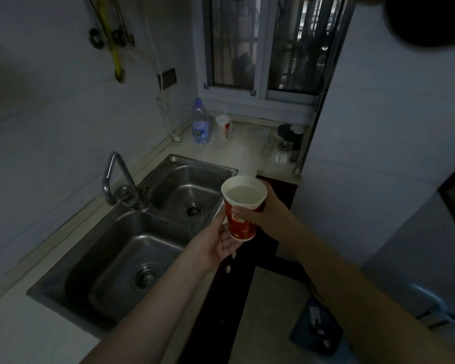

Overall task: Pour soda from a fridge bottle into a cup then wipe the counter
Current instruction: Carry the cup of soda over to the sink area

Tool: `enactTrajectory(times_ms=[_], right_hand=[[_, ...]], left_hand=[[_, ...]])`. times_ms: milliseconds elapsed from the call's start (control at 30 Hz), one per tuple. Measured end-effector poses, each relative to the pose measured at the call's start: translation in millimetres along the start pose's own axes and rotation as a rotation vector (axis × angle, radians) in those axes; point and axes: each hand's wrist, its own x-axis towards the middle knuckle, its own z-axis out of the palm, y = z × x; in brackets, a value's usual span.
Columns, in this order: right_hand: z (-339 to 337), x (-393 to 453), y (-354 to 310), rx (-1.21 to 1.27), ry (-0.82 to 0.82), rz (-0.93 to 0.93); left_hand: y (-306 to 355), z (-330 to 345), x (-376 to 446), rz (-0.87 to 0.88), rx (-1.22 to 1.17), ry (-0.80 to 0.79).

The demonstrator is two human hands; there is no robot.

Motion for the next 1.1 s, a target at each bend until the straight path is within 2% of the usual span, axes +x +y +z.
enactTrajectory(times_ms=[333,733,1100], right_hand=[[-16.9,117.2,4.8,-0.007,0.049,0.012],[-36.2,264.9,44.0,0.011,-0.076,-0.043],[-68.9,436.2,80.8,0.022,-0.255,-0.053]], left_hand=[[71.0,-1.5,101.5,0.012,0.030,0.006],[132.8,-19.4,222.3,0.033,-0.003,0.073],[202.9,-7.8,365.8,0.107,-0.069,0.263]])
